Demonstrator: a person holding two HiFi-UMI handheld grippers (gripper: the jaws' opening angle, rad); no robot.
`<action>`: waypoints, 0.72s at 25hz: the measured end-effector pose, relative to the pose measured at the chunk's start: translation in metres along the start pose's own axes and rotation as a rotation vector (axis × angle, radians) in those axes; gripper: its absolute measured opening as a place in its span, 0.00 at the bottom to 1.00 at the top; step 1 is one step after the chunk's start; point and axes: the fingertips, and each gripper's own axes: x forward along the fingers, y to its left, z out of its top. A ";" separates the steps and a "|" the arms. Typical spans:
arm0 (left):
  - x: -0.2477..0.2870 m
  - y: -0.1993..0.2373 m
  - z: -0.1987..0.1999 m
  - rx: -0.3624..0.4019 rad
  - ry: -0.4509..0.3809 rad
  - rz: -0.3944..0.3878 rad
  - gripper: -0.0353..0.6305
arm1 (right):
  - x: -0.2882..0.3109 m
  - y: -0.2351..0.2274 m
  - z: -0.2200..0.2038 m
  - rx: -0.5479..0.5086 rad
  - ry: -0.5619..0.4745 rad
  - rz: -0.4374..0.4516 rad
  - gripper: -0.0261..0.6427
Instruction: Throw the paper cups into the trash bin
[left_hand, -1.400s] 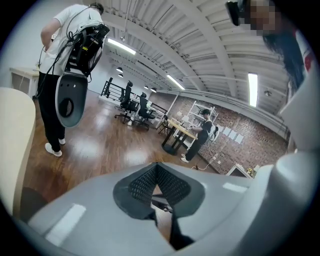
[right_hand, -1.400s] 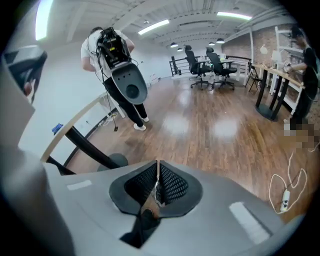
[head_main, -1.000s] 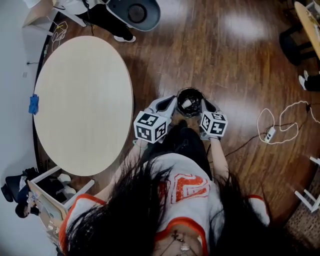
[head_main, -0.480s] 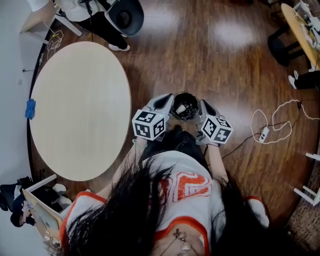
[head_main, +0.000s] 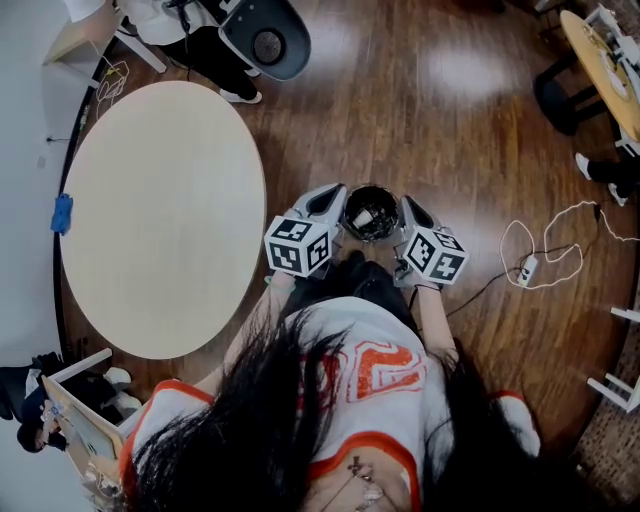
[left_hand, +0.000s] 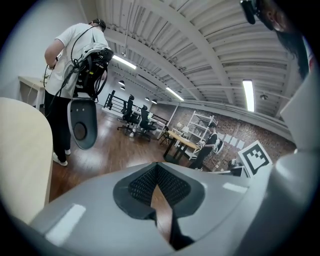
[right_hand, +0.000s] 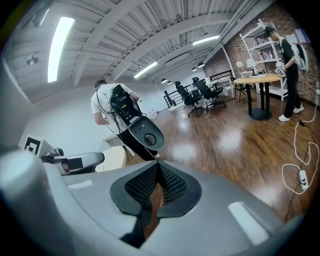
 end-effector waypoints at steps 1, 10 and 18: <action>-0.001 0.000 0.000 0.001 0.000 0.002 0.05 | 0.000 0.001 0.001 0.000 -0.001 0.002 0.04; -0.006 0.001 -0.007 0.000 0.011 0.010 0.05 | 0.000 0.006 0.000 -0.003 -0.001 0.018 0.04; -0.007 0.001 -0.010 0.000 0.020 0.012 0.05 | 0.000 0.003 -0.003 -0.006 0.008 0.012 0.04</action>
